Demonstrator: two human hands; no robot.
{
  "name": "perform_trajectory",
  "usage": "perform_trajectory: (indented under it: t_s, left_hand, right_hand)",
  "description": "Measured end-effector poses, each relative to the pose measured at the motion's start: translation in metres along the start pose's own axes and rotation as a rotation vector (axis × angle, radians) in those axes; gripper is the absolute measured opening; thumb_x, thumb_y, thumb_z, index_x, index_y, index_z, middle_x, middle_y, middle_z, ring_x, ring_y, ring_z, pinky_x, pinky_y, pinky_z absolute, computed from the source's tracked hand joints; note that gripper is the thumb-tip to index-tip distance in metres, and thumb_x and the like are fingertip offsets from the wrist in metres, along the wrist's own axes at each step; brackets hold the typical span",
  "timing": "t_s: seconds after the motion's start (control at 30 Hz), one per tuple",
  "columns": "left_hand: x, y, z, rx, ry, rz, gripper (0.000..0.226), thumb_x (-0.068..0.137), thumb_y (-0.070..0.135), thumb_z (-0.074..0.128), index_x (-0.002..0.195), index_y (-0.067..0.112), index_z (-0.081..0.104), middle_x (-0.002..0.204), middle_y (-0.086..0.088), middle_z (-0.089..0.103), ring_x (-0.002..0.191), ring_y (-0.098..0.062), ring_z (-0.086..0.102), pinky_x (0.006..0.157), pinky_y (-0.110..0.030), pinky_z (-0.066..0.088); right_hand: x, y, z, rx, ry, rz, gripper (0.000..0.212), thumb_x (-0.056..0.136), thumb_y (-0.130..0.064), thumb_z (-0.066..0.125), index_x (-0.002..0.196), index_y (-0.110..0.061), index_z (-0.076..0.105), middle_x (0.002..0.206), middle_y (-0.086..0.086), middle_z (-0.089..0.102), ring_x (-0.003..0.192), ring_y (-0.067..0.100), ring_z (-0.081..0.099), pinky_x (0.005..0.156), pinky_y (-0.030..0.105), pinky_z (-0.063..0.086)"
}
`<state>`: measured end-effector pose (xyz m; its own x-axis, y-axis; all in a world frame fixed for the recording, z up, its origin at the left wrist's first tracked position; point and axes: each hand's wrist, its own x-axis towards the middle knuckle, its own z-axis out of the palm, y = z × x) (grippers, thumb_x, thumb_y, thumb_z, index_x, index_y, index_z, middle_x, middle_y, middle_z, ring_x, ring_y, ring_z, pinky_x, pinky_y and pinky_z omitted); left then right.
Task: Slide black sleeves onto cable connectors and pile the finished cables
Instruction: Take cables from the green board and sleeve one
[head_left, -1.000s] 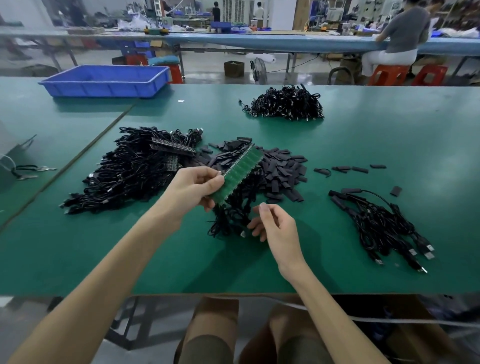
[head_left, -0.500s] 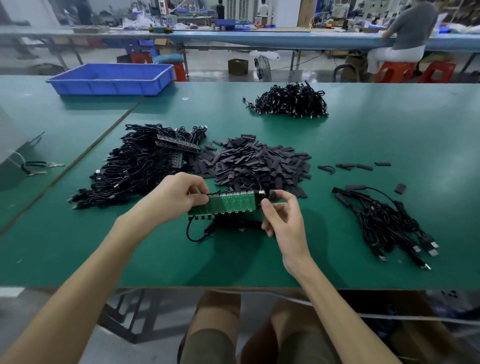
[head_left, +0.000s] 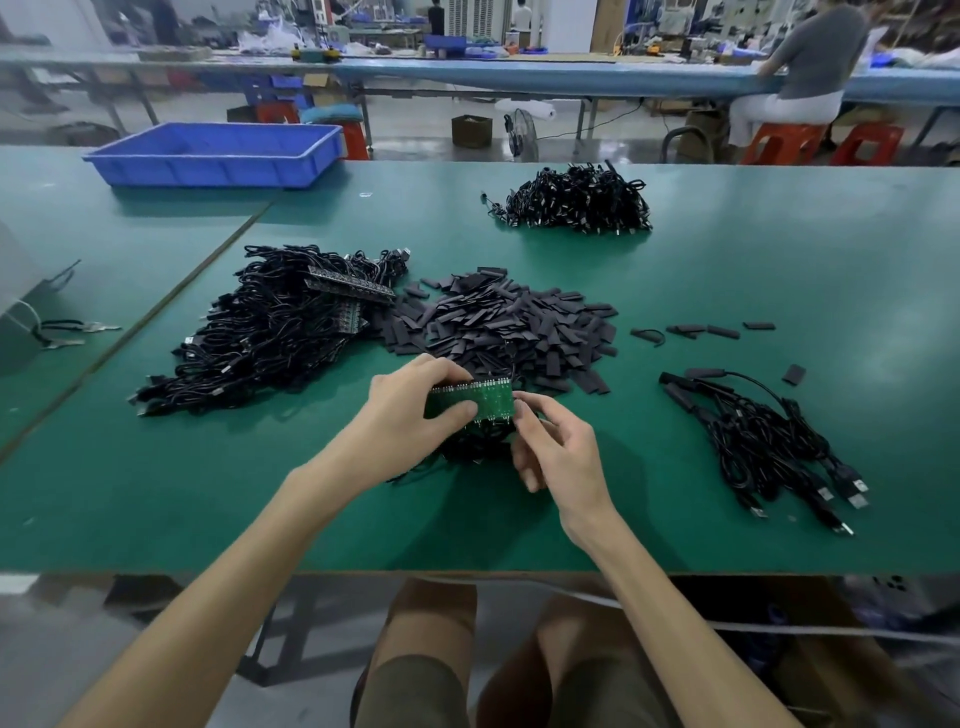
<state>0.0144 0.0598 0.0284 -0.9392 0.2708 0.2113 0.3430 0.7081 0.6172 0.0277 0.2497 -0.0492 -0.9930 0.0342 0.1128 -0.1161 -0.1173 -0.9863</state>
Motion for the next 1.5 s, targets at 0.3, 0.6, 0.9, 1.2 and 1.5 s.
perform_trajectory:
  t_s: [0.3,0.6,0.9,1.2,1.5]
  left_hand:
    - [0.003,0.008,0.01,0.008,0.034,-0.025,0.01,0.091,0.04,0.071,0.099,0.038,0.065,0.095,0.021,0.066,0.098,0.001,0.055,0.079,-0.025,0.016]
    - [0.002,0.005,0.014,0.022,0.022,-0.058,0.019,0.091,0.03,0.07,0.085,0.045,0.06,0.085,0.025,0.067,0.091,0.015,0.053,0.075,-0.024,0.014]
    - [0.0,0.003,0.015,0.018,0.037,-0.088,0.019,0.091,0.03,0.07,0.081,0.044,0.061,0.082,0.021,0.068,0.094,0.004,0.056,0.075,-0.026,0.014]
    - [-0.002,0.003,0.022,0.032,0.069,-0.103,0.025,0.089,0.027,0.071,0.076,0.044,0.058,0.081,0.022,0.067,0.094,0.003,0.058,0.078,-0.029,0.016]
    - [-0.006,0.003,0.034,0.121,0.099,-0.149,0.01,0.091,0.031,0.069,0.088,0.038,0.063,0.09,0.017,0.067,0.101,-0.008,0.057,0.081,-0.029,0.014]
  right_hand:
    - [0.0,-0.003,0.003,0.056,-0.005,0.055,0.017,0.1,-0.024,0.069,0.101,-0.036,0.081,0.058,0.002,0.049,0.046,0.01,0.037,0.04,0.018,0.027]
    - [-0.001,-0.003,0.0,-0.003,-0.034,0.002,0.006,0.097,-0.026,0.073,0.103,-0.027,0.073,0.052,0.001,0.041,0.046,0.014,0.031,0.039,0.018,0.024]
    - [-0.002,0.003,0.003,-0.303,0.047,-0.221,0.017,0.092,-0.027,0.078,0.106,-0.037,0.076,0.057,-0.017,0.049,0.054,0.006,0.037,0.054,0.017,0.031]
    - [-0.005,0.01,0.009,-0.318,0.001,-0.266,0.022,0.098,-0.017,0.07,0.116,-0.03,0.069,0.084,-0.01,0.076,0.075,0.009,0.077,0.068,0.029,0.062]
    - [-0.007,0.007,0.009,-0.329,-0.032,-0.201,0.023,0.096,-0.013,0.073,0.105,-0.034,0.069,0.076,-0.006,0.076,0.068,0.012,0.076,0.059,0.022,0.053]
